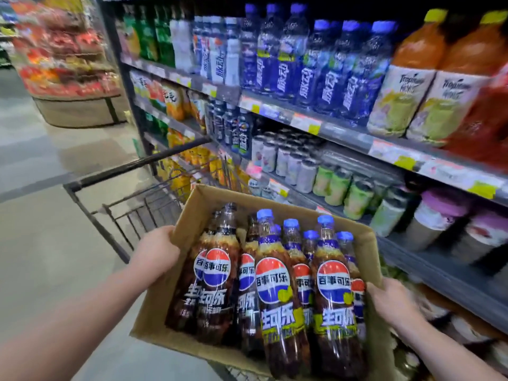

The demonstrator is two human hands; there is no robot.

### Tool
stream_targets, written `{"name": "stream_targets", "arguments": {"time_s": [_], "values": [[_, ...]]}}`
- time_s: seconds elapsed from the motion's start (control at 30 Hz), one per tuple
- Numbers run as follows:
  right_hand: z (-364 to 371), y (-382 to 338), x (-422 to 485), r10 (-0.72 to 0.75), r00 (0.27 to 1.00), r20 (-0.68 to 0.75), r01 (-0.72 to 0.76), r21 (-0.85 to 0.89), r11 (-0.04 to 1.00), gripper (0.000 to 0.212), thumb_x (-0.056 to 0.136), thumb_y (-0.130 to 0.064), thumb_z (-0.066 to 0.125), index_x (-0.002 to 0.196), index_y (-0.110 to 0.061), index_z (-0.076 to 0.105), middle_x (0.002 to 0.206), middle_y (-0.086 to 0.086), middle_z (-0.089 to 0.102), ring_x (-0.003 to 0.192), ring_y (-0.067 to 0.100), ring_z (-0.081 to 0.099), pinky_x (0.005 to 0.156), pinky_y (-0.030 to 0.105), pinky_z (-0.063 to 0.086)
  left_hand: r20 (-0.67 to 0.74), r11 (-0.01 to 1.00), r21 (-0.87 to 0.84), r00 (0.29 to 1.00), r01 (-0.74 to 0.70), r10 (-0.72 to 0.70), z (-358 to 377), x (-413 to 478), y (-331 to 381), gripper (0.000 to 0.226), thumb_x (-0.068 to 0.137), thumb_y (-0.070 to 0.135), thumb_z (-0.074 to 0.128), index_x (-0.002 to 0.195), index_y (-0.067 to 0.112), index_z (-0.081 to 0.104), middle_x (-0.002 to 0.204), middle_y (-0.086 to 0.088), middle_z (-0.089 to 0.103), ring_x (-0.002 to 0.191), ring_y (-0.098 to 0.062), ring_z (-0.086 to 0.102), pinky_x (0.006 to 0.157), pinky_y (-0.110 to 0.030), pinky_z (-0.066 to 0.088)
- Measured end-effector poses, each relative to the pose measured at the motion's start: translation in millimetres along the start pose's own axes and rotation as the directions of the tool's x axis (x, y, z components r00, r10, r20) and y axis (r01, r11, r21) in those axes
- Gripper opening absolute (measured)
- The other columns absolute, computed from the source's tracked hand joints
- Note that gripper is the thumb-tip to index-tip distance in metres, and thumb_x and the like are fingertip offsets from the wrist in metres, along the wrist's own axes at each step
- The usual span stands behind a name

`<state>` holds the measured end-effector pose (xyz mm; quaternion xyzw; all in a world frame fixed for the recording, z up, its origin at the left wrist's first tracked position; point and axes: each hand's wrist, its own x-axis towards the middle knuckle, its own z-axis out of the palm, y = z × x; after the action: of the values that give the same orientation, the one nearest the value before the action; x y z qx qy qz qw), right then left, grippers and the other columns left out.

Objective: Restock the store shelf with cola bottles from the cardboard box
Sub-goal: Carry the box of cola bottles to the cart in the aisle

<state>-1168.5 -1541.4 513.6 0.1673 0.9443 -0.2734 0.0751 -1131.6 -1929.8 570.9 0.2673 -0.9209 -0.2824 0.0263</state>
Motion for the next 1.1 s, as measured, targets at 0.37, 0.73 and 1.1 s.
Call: {"name": "stream_targets", "arguments": {"time_s": [0.37,0.73,1.1], "values": [[61,-31,24,0.224,0.975,0.0,-0.224,-0.041,0.974,0.032,0.094,-0.027,0.046,0.105,-0.001,0.061,0.113,0.024,0.065,0.11,0.037,0.059,0.084,0.037,0.046,0.253,0.988,0.123,0.966,-0.094,0.06,55,138,-14,0.026,0.076,0.012,0.059,0.101,0.016,0.066,0.094,-0.018,0.07,0.089,-0.034,0.067,0.074,-0.034,0.055],[183,-36,12,0.537,0.841,0.07,-0.539,0.009,0.842,0.028,0.094,-0.024,0.046,0.091,0.0,0.059,0.105,0.027,0.066,0.102,0.039,0.062,0.077,0.036,0.045,0.51,0.953,0.176,0.851,-0.247,0.126,128,240,-46,0.026,0.075,0.026,0.06,0.099,0.019,0.065,0.087,-0.009,0.07,0.076,-0.03,0.066,0.069,-0.033,0.054],[280,-12,36,0.642,0.754,0.136,-0.649,0.007,0.761,0.032,0.093,-0.026,0.048,0.098,0.001,0.063,0.102,0.026,0.067,0.097,0.039,0.064,0.073,0.036,0.045,0.591,0.955,0.186,0.803,-0.231,0.079,224,275,-102,0.033,0.075,0.034,0.052,0.1,0.016,0.065,0.099,-0.018,0.07,0.09,-0.038,0.063,0.078,-0.038,0.05]]}}
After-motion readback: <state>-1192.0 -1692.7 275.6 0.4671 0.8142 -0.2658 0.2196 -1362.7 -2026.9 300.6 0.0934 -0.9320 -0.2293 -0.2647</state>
